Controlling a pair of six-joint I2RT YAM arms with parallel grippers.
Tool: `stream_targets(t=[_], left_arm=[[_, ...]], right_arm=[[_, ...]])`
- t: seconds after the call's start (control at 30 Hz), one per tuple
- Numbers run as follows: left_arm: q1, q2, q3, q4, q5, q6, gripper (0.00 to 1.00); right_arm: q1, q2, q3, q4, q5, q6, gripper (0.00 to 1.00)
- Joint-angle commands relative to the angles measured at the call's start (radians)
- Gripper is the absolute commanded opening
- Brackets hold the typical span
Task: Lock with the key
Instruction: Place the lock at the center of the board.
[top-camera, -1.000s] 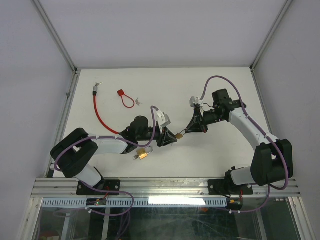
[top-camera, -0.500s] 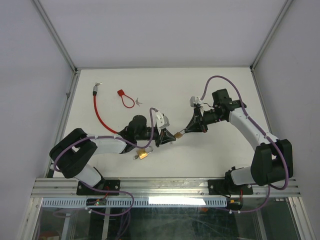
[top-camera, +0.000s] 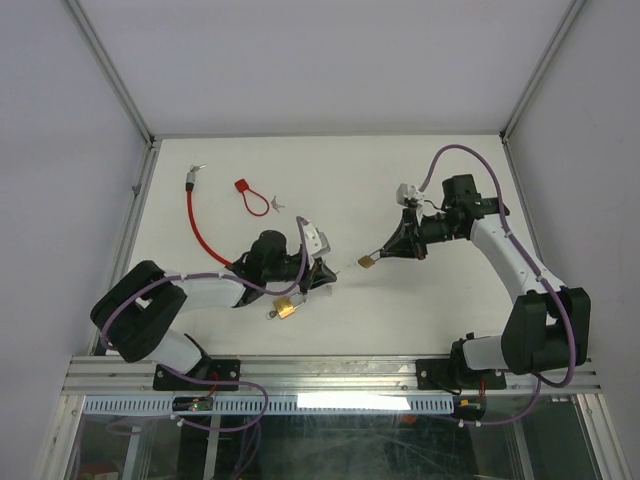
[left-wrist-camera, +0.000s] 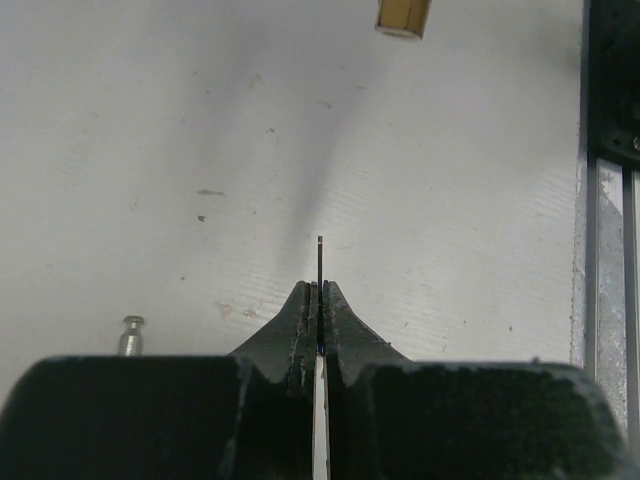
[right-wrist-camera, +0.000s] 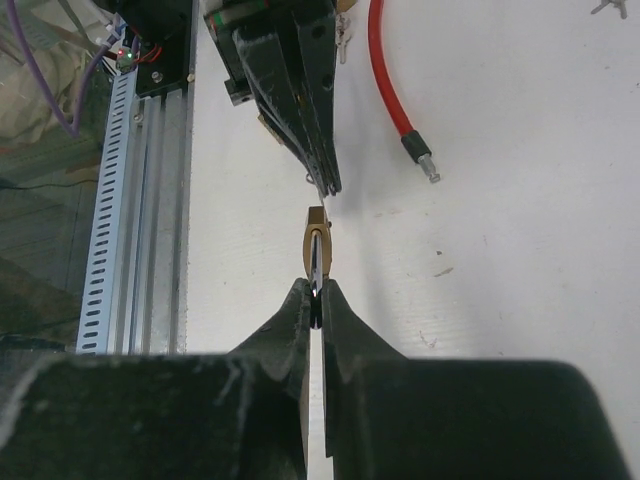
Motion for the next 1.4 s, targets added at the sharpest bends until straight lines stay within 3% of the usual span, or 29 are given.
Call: stream_targets(t=[0.0, 0.23, 0.37, 0.47, 0.57, 0.7, 0.83, 0.93, 1.07, 1.2, 1.3, 1.37], left_arm=[[0.065, -0.136, -0.042, 0.175, -0.003, -0.131, 0.0], [0.2, -0.118, -0.051, 0.382, 0.047, -0.427, 0.0], [0.297, 0.042, 0.042, 0.458, 0.119, -0.634, 0.0], [0.393, 0.221, 0.139, 0.529, 0.146, -0.862, 0.0], [0.446, 0.377, 0.28, 0.483, 0.144, -0.993, 0.0], [0.458, 0.504, 0.473, 0.281, 0.04, -0.975, 0.0], [0.458, 0.572, 0.626, 0.056, -0.164, -0.951, 0.0], [0.458, 0.623, 0.724, -0.056, -0.226, -0.949, 0.0], [0.458, 0.677, 0.794, -0.123, -0.243, -0.956, 0.01], [0.457, 0.692, 0.83, -0.17, -0.274, -0.951, 0.13], [0.456, 0.688, 0.843, -0.179, -0.269, -0.924, 0.18], [0.457, 0.667, 0.846, -0.196, -0.284, -0.893, 0.2]], right_arm=[[-0.012, -0.034, 0.004, 0.066, -0.069, 0.046, 0.0], [-0.015, -0.046, -0.069, 0.315, -0.048, 0.225, 0.0], [-0.014, -0.027, -0.122, 0.478, -0.064, 0.266, 0.0], [0.002, 0.039, -0.098, 0.662, 0.0, 0.532, 0.0], [0.021, 0.169, 0.019, 0.698, 0.106, 0.68, 0.0], [0.061, 0.368, 0.161, 0.813, 0.289, 0.899, 0.0], [0.122, 0.528, 0.267, 0.948, 0.419, 1.069, 0.0], [0.178, 0.652, 0.397, 0.949, 0.522, 1.136, 0.0], [0.219, 0.768, 0.518, 0.955, 0.58, 1.245, 0.01], [0.238, 0.861, 0.612, 0.945, 0.585, 1.32, 0.06], [0.254, 0.92, 0.702, 0.857, 0.595, 1.297, 0.11], [0.26, 0.931, 0.741, 0.802, 0.612, 1.242, 0.2]])
